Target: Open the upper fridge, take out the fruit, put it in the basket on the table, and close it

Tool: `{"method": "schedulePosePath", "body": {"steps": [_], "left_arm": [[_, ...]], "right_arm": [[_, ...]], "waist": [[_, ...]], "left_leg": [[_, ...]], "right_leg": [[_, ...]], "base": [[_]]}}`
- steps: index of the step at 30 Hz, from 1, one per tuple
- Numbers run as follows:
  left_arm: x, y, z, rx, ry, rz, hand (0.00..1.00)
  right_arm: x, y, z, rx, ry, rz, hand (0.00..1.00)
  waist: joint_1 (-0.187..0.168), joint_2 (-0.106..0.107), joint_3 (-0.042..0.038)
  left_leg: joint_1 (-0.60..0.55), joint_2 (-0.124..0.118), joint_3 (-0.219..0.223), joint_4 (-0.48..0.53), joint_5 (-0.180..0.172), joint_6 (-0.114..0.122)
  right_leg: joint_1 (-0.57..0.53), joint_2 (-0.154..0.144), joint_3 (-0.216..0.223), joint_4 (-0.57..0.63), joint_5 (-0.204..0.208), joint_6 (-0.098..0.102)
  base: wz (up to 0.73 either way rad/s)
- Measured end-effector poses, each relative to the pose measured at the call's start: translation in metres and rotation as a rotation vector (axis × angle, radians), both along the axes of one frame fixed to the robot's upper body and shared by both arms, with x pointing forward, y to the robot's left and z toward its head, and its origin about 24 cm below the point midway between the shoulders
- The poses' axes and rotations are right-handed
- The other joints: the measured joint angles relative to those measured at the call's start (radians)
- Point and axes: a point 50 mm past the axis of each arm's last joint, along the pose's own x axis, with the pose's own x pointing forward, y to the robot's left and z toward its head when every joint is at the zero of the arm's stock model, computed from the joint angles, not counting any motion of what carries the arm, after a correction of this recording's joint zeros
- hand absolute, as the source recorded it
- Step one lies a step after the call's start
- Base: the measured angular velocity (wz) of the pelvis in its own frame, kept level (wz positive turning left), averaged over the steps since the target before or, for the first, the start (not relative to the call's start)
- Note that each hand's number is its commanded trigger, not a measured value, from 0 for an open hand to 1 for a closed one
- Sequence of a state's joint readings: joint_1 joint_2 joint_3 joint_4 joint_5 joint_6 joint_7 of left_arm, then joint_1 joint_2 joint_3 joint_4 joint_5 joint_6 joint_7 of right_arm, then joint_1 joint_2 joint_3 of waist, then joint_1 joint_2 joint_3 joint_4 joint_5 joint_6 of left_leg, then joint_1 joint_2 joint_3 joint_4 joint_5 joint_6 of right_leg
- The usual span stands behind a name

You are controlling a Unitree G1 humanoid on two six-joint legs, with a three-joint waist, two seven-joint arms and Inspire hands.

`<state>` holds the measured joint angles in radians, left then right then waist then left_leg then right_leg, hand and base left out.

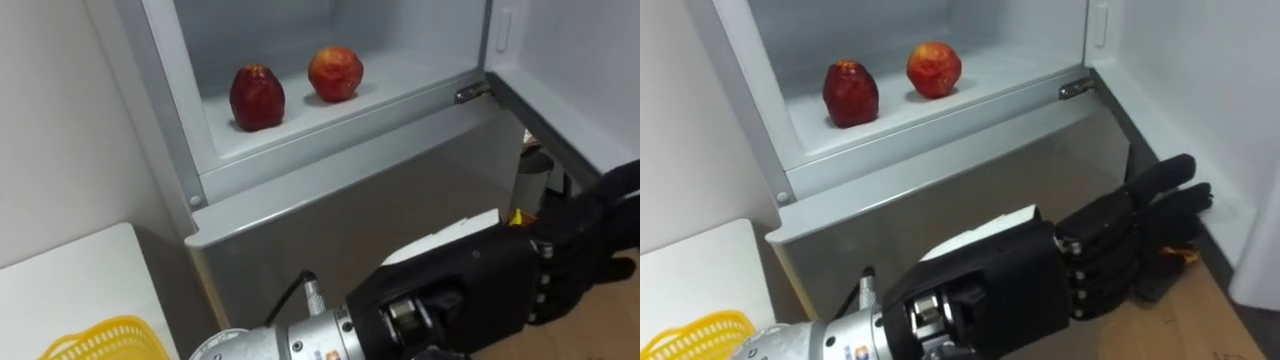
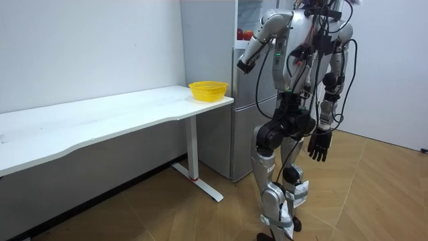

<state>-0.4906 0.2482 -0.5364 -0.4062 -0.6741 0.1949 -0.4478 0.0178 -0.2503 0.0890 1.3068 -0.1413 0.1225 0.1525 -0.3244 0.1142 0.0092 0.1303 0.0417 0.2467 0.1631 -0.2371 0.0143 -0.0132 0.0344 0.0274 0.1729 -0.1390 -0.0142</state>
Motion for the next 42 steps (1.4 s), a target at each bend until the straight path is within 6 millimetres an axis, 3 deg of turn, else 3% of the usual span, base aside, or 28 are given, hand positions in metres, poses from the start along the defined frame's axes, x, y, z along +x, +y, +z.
{"method": "schedulePosePath", "body": {"steps": [4,16,22,30,33,37,42], "left_arm": [[-0.002,-0.004,0.001,-0.014,0.004,-0.016,0.00],[-0.005,-0.005,0.004,-0.030,-0.003,-0.022,0.00],[-0.002,0.005,0.016,-0.073,-0.053,0.028,0.00],[0.005,0.035,0.033,-0.081,-0.179,0.228,0.00],[0.003,0.053,0.041,-0.130,-0.241,0.345,0.00],[0.004,0.068,0.038,-0.161,-0.219,0.443,0.00],[0.007,0.106,0.034,-0.218,-0.196,0.661,0.00]], "right_arm": [[0.000,-0.001,0.000,0.001,-0.004,-0.014,0.00],[0.005,-0.003,0.002,-0.003,-0.013,-0.011,0.00],[-0.001,-0.003,0.001,0.005,0.000,-0.008,0.00],[-0.011,-0.003,0.000,-0.005,0.022,0.001,0.00],[-0.013,-0.003,0.000,-0.022,0.025,0.028,0.00],[-0.019,-0.003,-0.001,-0.045,0.031,0.052,0.00],[-0.017,0.006,-0.004,-0.054,0.013,0.070,0.00]], "waist": [[0.000,0.003,-0.0020],[0.004,-0.004,0.0018],[0.031,-0.015,0.0064],[0.138,-0.043,0.0035],[0.173,-0.043,-0.0053],[0.220,-0.042,-0.0066],[0.281,-0.044,-0.0063]], "left_leg": [[0.000,0.001,0.001,0.000,0.000,0.000],[0.001,0.002,0.001,-0.003,0.000,0.000],[0.001,0.002,0.000,-0.003,0.000,0.000],[-0.002,0.005,-0.010,-0.002,0.000,0.000],[-0.014,0.005,-0.052,-0.001,0.000,0.000],[-0.011,0.007,-0.072,0.000,0.000,0.000],[-0.016,-0.001,-0.120,0.000,0.000,-0.001]], "right_leg": [[0.000,0.000,-0.001,0.000,0.000,-0.001],[0.000,0.001,-0.003,0.000,0.001,-0.001],[0.000,0.002,-0.004,0.000,0.001,-0.001],[0.001,0.000,-0.018,0.000,0.002,-0.003],[0.004,-0.006,-0.066,-0.001,0.002,-0.003],[0.021,-0.014,-0.106,-0.004,0.002,-0.003],[0.032,-0.015,-0.144,-0.005,0.002,-0.003]], "base": [[0.00],[0.00],[-0.01],[0.04],[0.34],[0.28],[0.22]]}}
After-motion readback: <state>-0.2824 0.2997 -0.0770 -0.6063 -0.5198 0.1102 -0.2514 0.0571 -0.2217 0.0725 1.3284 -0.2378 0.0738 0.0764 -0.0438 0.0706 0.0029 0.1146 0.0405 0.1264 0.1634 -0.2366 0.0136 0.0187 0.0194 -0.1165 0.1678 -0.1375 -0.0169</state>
